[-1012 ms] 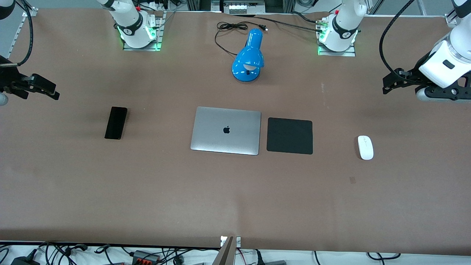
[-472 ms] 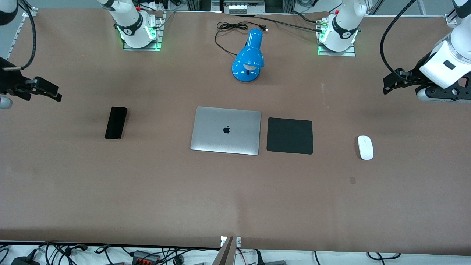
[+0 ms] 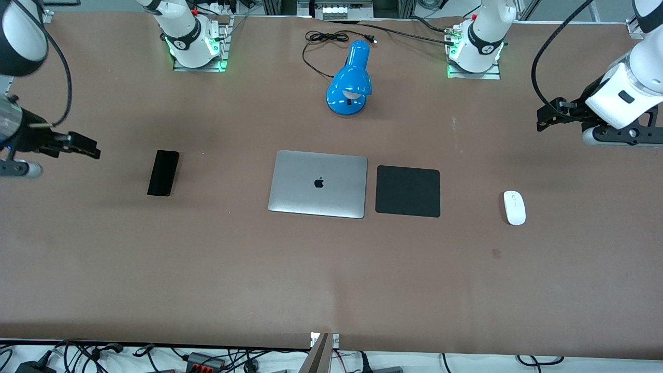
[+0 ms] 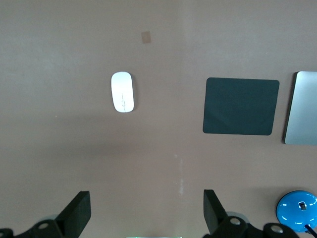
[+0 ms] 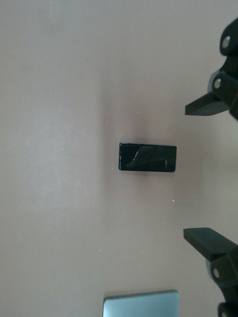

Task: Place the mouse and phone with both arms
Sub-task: 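Reach the right gripper to the phone while the left gripper reaches the mouse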

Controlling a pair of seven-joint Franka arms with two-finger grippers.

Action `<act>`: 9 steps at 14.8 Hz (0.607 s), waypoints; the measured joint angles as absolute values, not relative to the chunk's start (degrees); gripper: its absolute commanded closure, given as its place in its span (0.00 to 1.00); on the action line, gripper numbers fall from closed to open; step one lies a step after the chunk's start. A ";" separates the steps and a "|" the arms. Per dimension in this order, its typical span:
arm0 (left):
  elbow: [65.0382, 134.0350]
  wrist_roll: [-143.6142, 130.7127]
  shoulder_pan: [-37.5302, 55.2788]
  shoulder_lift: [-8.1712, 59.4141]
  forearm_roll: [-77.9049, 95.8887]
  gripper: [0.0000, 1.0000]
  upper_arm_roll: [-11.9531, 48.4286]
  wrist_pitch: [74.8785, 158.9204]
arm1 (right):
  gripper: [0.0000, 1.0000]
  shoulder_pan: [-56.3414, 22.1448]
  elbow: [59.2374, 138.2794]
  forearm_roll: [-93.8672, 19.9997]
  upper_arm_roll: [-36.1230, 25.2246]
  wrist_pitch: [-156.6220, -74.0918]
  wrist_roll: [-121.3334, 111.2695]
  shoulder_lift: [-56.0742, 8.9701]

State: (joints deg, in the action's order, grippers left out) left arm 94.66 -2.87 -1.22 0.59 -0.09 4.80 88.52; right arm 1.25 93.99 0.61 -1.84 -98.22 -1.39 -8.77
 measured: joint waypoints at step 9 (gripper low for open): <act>93.54 -2.76 -3.54 15.08 -5.32 0.00 4.19 97.79 | 0.00 1.40 112.02 1.80 -2.13 -121.62 -1.38 -13.81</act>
State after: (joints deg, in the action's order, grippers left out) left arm 93.54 -2.76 -3.54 15.08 -5.32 4.19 97.79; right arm 1.40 112.02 1.80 -2.13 -121.62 -1.38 -13.81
